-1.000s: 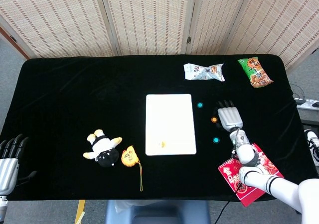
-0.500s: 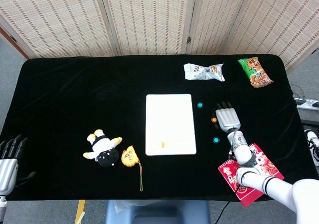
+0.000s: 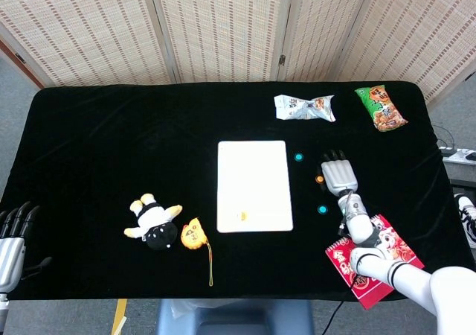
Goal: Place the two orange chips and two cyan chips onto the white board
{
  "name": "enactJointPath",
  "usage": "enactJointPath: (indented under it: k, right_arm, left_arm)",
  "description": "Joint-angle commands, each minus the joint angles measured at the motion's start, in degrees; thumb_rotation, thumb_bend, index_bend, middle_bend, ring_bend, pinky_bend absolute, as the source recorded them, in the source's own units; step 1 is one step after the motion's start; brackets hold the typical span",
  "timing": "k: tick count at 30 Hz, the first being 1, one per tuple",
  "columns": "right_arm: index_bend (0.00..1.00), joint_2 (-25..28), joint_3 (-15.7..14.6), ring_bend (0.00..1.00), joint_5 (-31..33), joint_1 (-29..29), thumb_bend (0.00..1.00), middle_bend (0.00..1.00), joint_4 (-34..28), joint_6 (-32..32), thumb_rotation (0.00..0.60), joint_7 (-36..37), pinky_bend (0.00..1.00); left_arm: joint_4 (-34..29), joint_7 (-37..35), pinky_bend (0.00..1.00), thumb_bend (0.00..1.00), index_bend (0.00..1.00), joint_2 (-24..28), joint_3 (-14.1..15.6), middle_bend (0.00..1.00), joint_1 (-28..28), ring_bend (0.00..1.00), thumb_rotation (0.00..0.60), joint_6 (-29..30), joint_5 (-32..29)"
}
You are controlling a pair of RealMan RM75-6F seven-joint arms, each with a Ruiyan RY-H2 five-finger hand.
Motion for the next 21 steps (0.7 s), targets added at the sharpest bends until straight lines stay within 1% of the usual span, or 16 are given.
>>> enactJointPath:
  k: [1, 4, 8, 11, 14, 18, 21]
  right_arm:
    - [0.46, 0.2, 0.1, 0.04, -0.4, -0.1, 0.29, 0.16, -0.4, 0.2, 0.600, 0.4, 0.00]
    - [0.46, 1.4, 0.1, 0.04, -1.9, -0.5, 0.29, 0.16, -2.5, 1.4, 0.600, 1.4, 0.00]
    - [0.46, 4.8, -0.1, 0.04, -4.9, -1.5, 0.30, 0.16, -8.1, 4.5, 0.600, 2.4, 0.00]
    - [0.47, 8.1, -0.3, 0.04, -7.9, -2.3, 0.30, 0.16, -14.7, 6.9, 0.600, 3.3, 0.00]
    - [0.47, 10.0, -1.2, 0.04, -11.3, -2.5, 0.30, 0.16, -20.2, 8.4, 0.600, 3.1, 0.00]
    - [0.47, 9.8, -2.9, 0.04, -15.1, -2.2, 0.30, 0.16, -24.2, 9.4, 0.600, 1.9, 0.00]
    - [0.47, 8.6, -3.8, 0.04, -17.1, -1.6, 0.30, 0.16, -25.9, 9.6, 0.600, 1.0, 0.00]
  left_arm:
    - [0.0, 0.0, 0.00, 0.17, 0.01, 0.0, 0.0, 0.05, 0.0, 0.08, 0.600, 0.0, 0.0]
    - [0.0, 0.0, 0.00, 0.17, 0.01, 0.0, 0.0, 0.05, -0.1, 0.08, 0.600, 0.0, 0.0]
    - [-0.1, -0.1, 0.00, 0.17, 0.01, 0.0, -0.2, 0.05, -0.2, 0.08, 0.600, 0.0, 0.1]
    - [-0.2, 0.1, 0.00, 0.17, 0.01, 0.0, -0.3, 0.05, -0.3, 0.08, 0.600, 0.1, 0.2]
    - [-0.4, 0.2, 0.00, 0.17, 0.01, 0.0, -0.3, 0.05, -0.3, 0.08, 0.600, 0.1, 0.4]
    - [-0.4, 0.1, 0.00, 0.17, 0.01, -0.1, -0.2, 0.05, -0.2, 0.08, 0.600, 0.3, 0.6]
    - [-0.3, 0.0, 0.00, 0.17, 0.01, -0.1, -0.1, 0.05, 0.0, 0.08, 0.600, 0.4, 0.4]
